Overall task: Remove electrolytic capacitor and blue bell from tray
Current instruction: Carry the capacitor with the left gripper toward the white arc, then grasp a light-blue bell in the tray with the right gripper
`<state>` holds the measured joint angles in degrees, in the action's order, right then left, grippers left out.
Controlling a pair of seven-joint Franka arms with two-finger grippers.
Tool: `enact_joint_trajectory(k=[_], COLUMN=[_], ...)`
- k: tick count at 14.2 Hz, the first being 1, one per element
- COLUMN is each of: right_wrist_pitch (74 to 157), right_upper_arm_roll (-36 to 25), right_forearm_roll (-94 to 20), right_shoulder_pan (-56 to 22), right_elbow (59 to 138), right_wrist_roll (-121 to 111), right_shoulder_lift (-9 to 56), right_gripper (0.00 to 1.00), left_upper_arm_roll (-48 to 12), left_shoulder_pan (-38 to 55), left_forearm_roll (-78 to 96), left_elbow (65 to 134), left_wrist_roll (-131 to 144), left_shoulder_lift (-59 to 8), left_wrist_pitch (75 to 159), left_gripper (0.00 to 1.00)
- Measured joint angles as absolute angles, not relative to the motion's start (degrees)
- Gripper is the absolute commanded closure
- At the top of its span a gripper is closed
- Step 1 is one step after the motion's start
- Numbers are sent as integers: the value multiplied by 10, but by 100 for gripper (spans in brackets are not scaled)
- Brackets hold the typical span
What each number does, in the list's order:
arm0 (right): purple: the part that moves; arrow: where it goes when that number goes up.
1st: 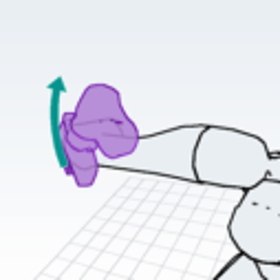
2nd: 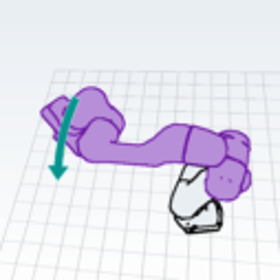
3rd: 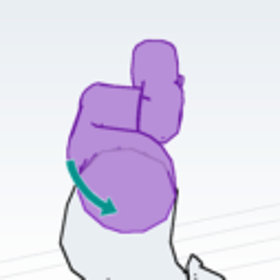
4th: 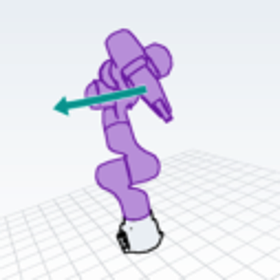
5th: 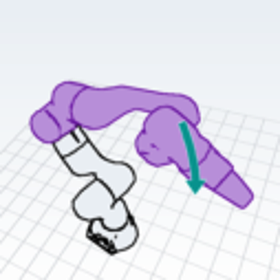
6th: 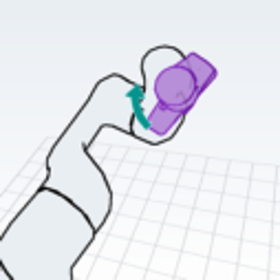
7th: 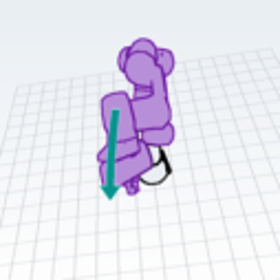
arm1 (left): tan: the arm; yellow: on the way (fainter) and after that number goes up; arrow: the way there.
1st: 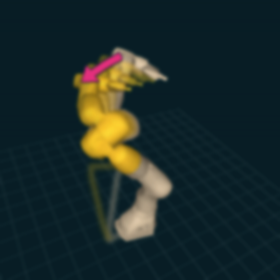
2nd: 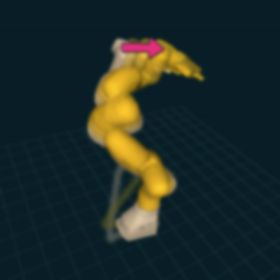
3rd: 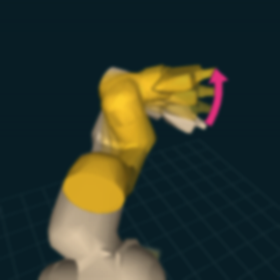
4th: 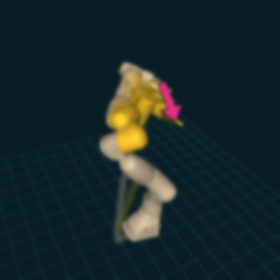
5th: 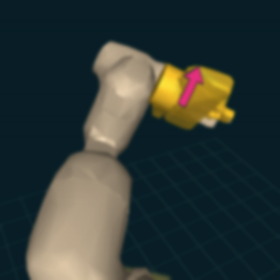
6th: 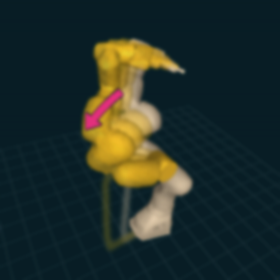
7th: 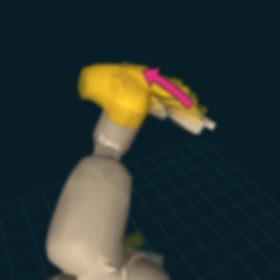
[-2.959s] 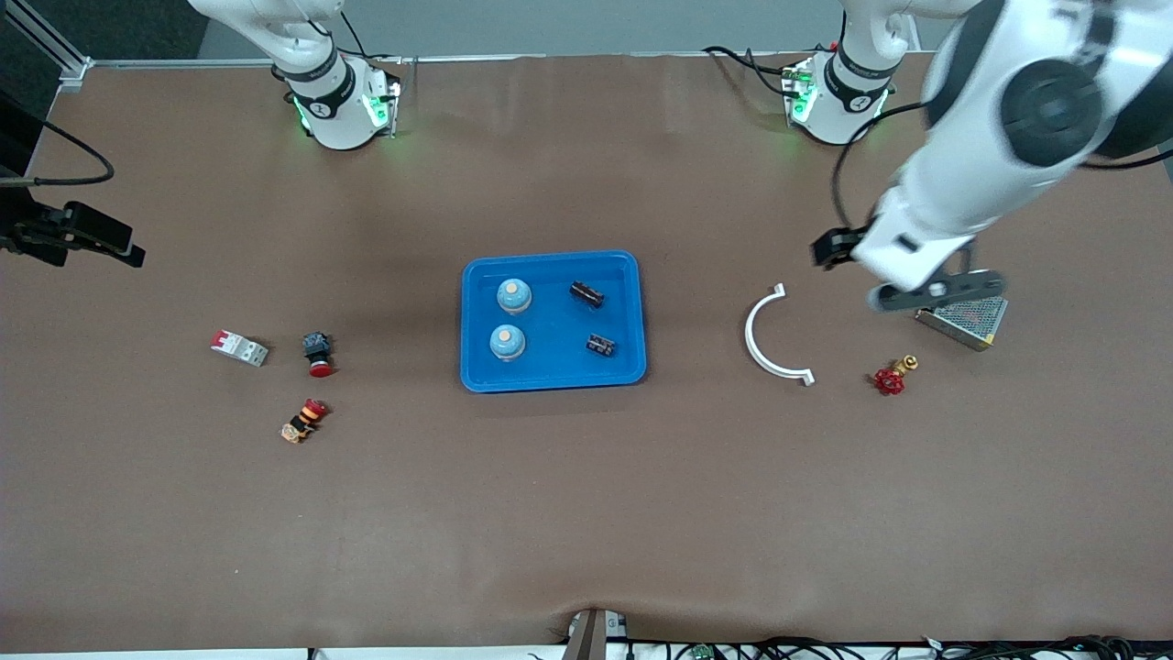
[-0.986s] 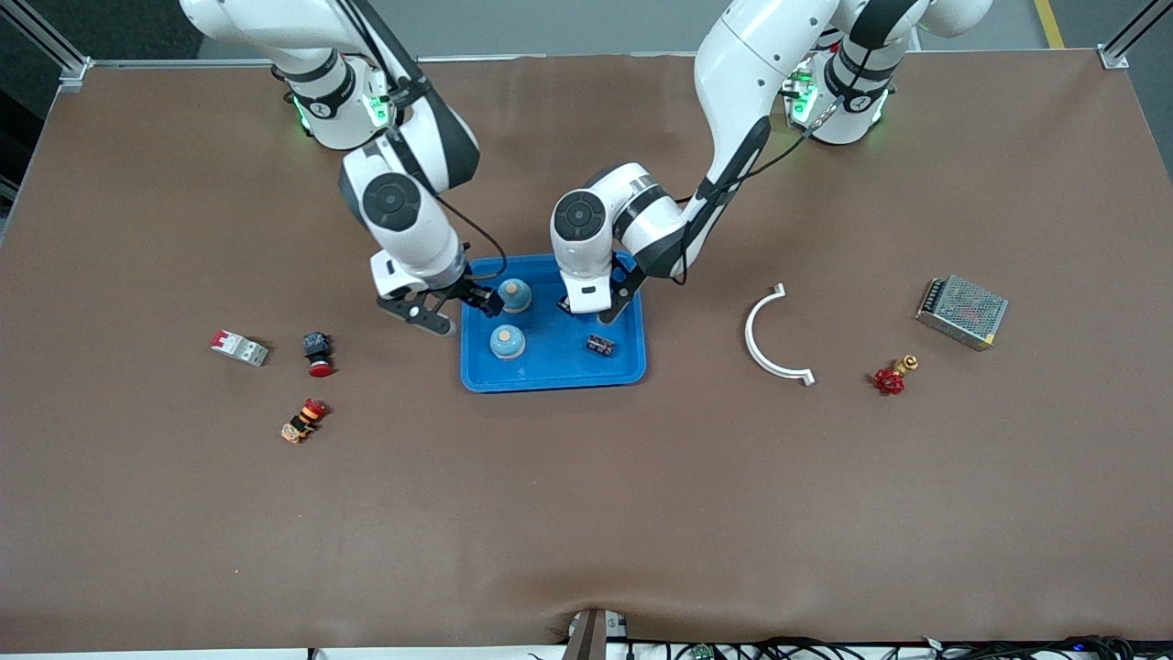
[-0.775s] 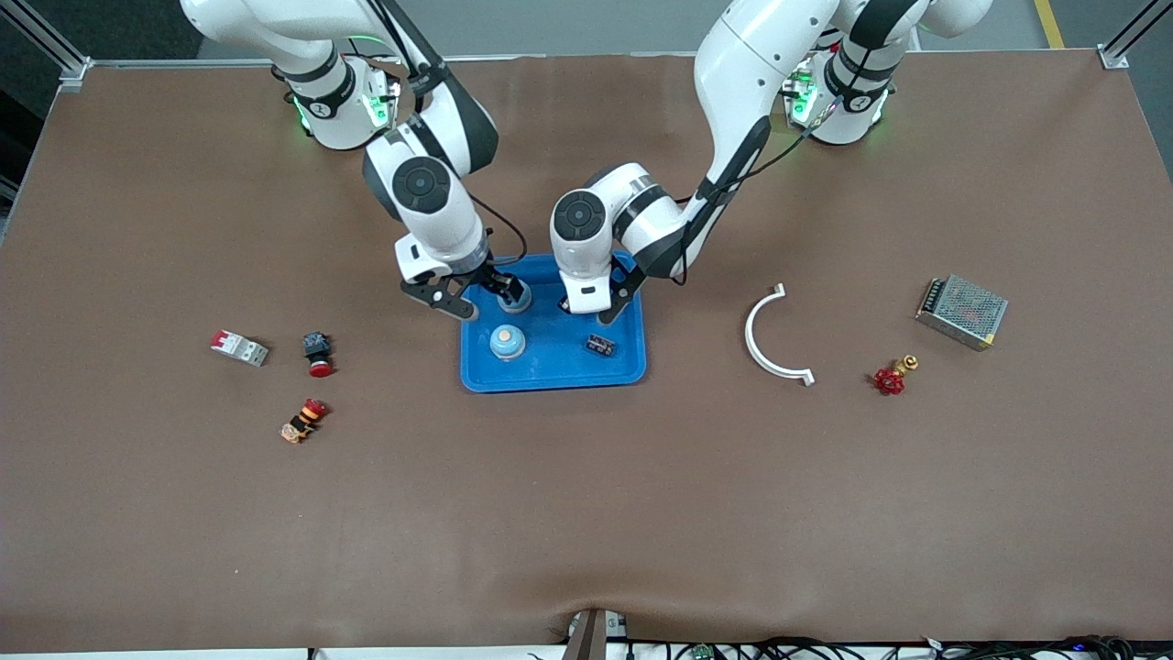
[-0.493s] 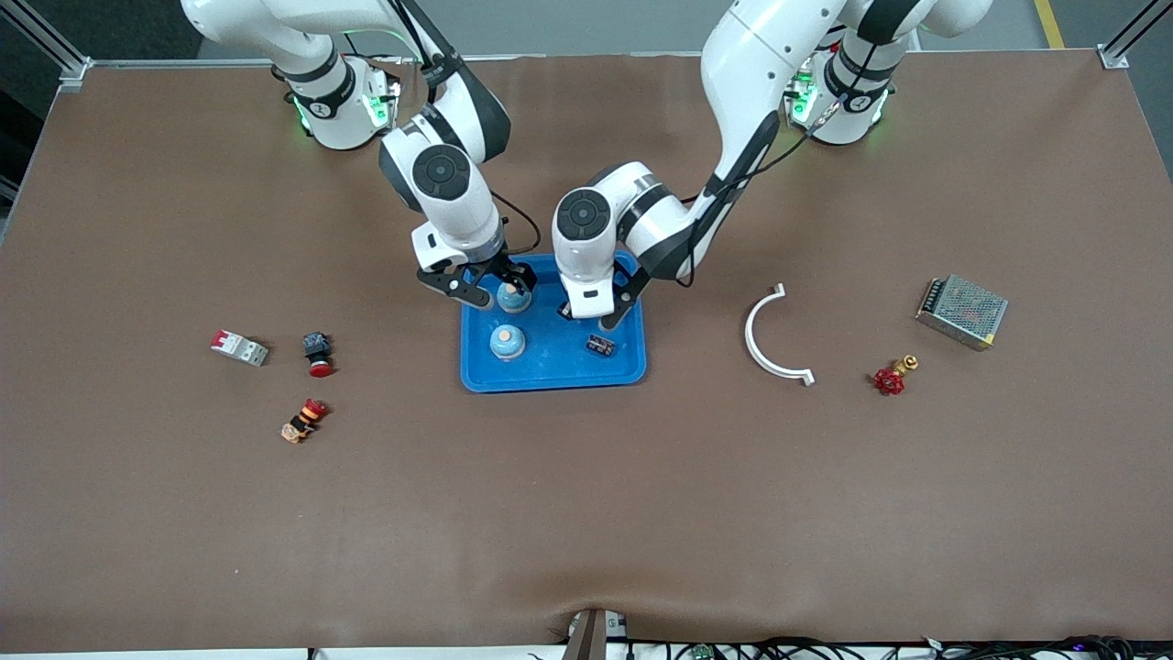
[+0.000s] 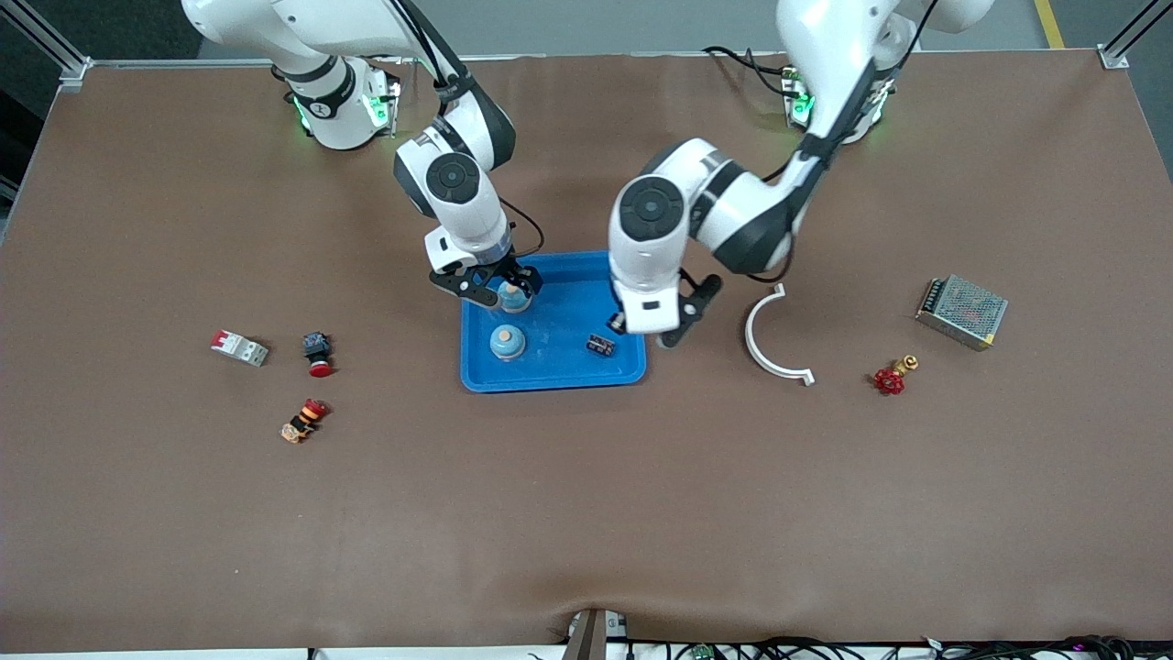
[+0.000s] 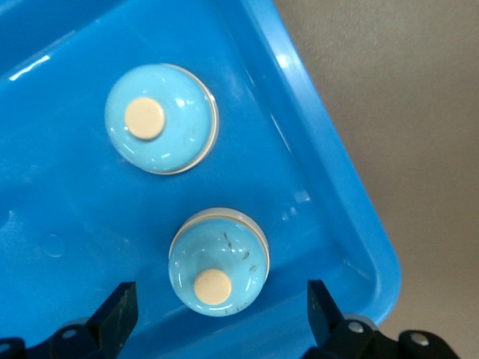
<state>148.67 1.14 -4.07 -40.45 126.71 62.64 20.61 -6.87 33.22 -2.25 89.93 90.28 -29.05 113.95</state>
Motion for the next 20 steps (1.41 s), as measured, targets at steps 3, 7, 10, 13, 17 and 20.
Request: enact_joint_trajectory(k=[3, 7, 10, 13, 17, 20], right_wrist_pitch=[1500, 1515, 1519, 1521, 1533, 1535], right_upper_arm_roll=[11, 10, 10, 10, 10, 10], right_forearm_roll=[-41, -41, -41, -40, -40, -40], right_shoulder_pan=[-406, -406, -406, -406, -407, -409], right_elbow=[1267, 1267, 1267, 1267, 1267, 1267], right_wrist_roll=[627, 627, 627, 627, 627, 627], right_shoulder_lift=[212, 224, 230, 232, 241, 246], right_gripper=[0, 0, 0, 0, 0, 32], left_upper_arm_roll=[-68, -67, -67, -67, -67, -67], left_shoulder_pan=[282, 214, 165, 130, 90, 70], left_forearm_roll=[-23, -24, -48, -62, -72, -81], left_elbow=[910, 964, 1021, 1056, 1119, 1169], left_wrist_roll=[848, 762, 716, 689, 649, 639], left_shoulder_lift=[-271, -253, -226, -218, -219, -219], left_wrist_pitch=[1090, 1079, 1078, 1095, 1165, 1226], left_gripper=[100, 100, 100, 100, 100, 100])
